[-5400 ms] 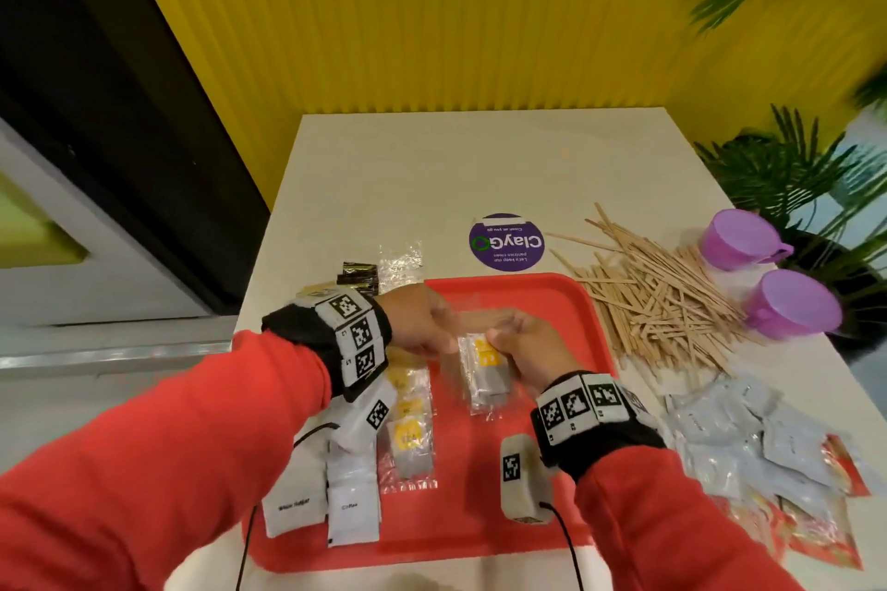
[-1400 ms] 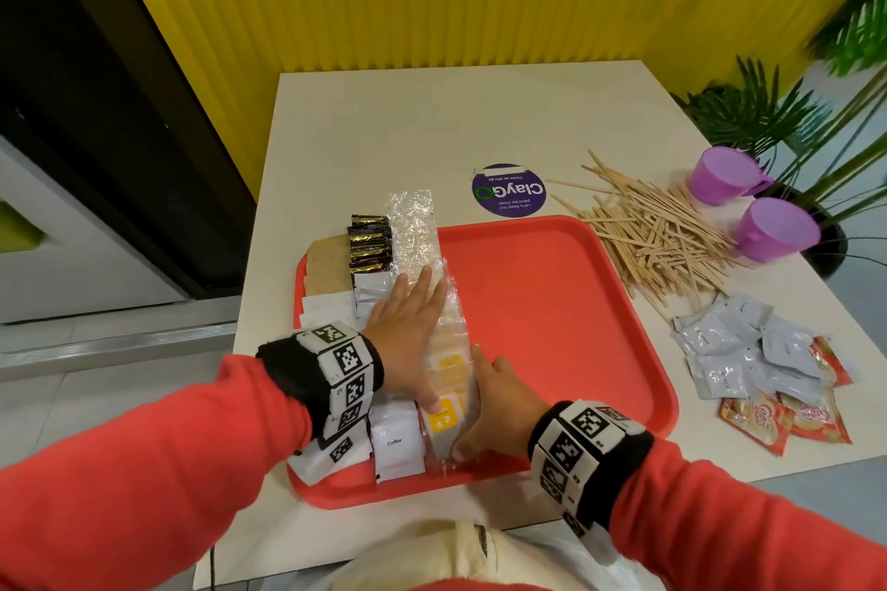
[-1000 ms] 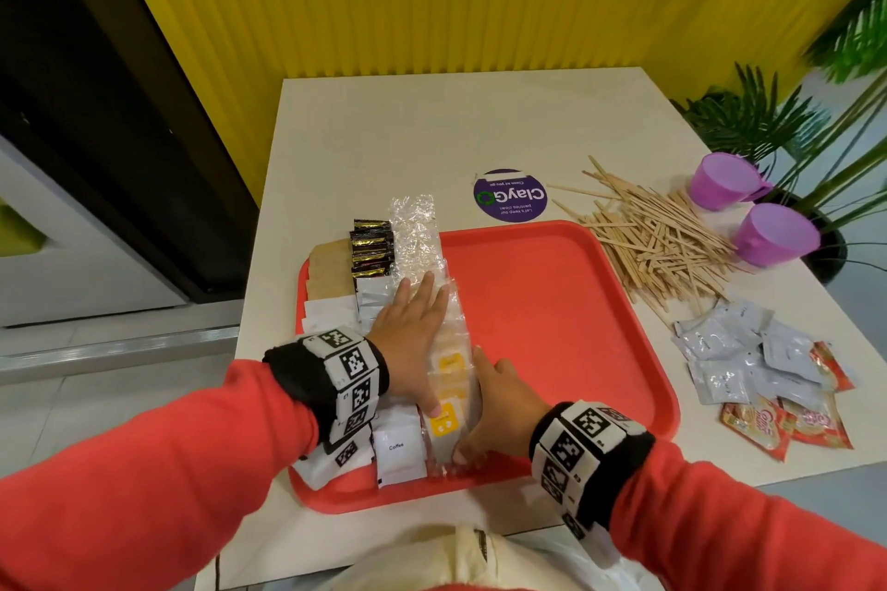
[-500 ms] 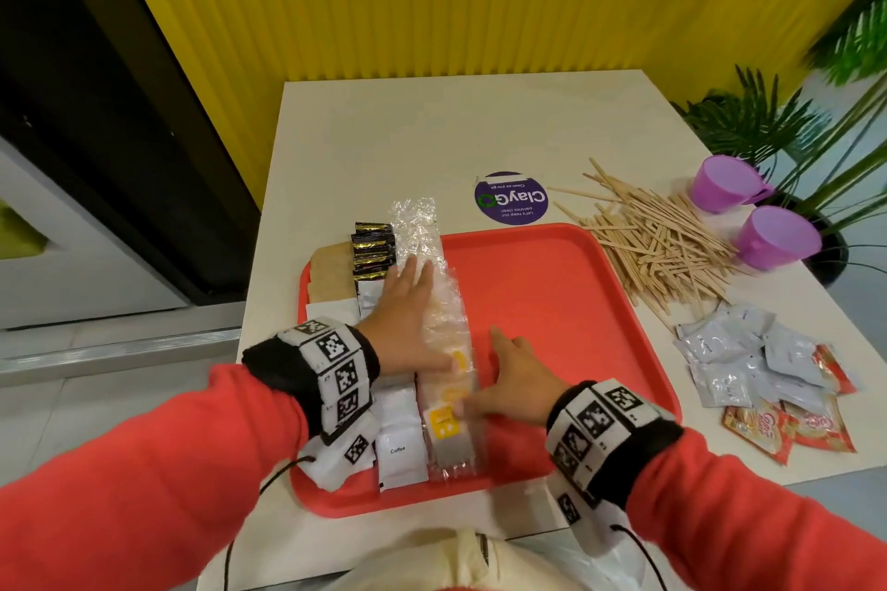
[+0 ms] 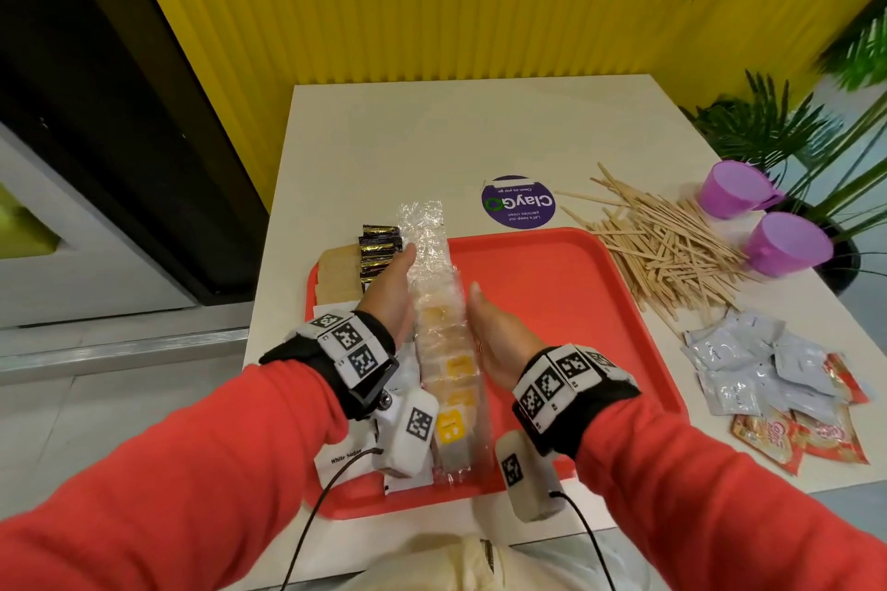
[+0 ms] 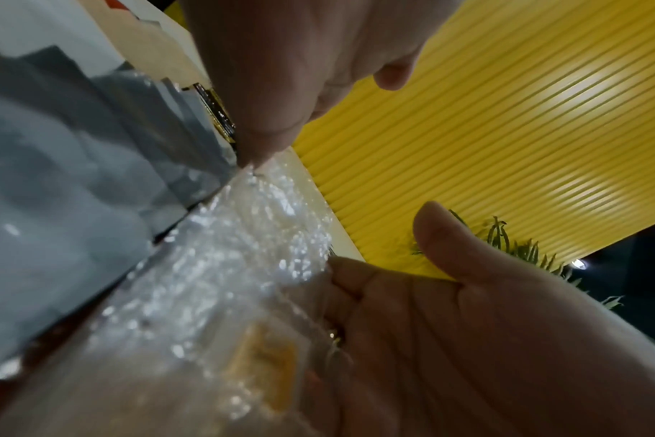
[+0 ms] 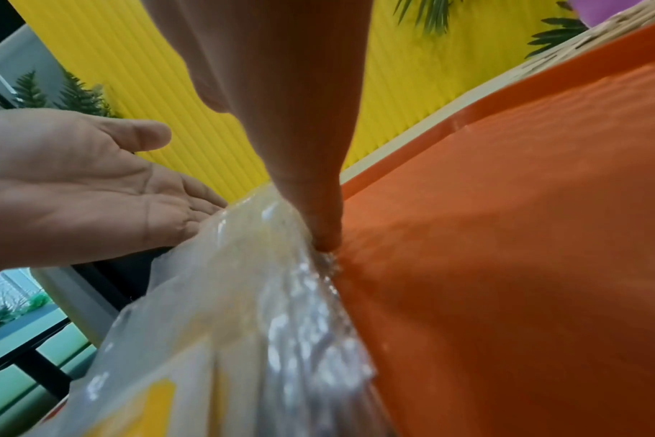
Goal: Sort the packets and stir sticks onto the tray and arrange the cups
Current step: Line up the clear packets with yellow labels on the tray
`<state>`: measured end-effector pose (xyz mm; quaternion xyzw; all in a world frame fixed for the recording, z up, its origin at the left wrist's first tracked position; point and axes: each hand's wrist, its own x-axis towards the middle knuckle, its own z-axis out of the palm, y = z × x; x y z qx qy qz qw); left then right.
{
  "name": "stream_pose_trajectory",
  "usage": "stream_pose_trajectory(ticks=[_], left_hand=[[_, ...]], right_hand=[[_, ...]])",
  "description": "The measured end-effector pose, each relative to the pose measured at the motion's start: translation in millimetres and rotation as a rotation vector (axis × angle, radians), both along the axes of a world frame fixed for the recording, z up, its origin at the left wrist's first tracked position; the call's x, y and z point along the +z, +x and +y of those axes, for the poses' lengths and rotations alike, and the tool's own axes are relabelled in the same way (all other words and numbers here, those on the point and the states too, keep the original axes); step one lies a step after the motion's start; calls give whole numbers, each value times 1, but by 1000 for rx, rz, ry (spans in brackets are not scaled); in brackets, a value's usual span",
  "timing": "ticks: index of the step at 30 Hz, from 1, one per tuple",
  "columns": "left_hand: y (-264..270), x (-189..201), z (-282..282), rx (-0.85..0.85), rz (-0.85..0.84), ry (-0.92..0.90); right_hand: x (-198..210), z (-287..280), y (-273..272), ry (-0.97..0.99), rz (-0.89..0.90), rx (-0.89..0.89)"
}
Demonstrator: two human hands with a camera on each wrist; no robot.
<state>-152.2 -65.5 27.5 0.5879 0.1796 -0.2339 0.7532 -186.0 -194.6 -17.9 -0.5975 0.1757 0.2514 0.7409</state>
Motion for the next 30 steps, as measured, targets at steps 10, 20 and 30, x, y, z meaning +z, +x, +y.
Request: stream_pose_trajectory(ticks=[10,20,30], left_hand=[[2,6,-6,97,42,-16],[-18,14,-1,100,-4,-11],[-16,-4,-5,101,-2,-74]], right_hand=[[4,7,18,27,17,8],[4,-8,14,-113,17,-54],[-3,4,10,101,24,-14]])
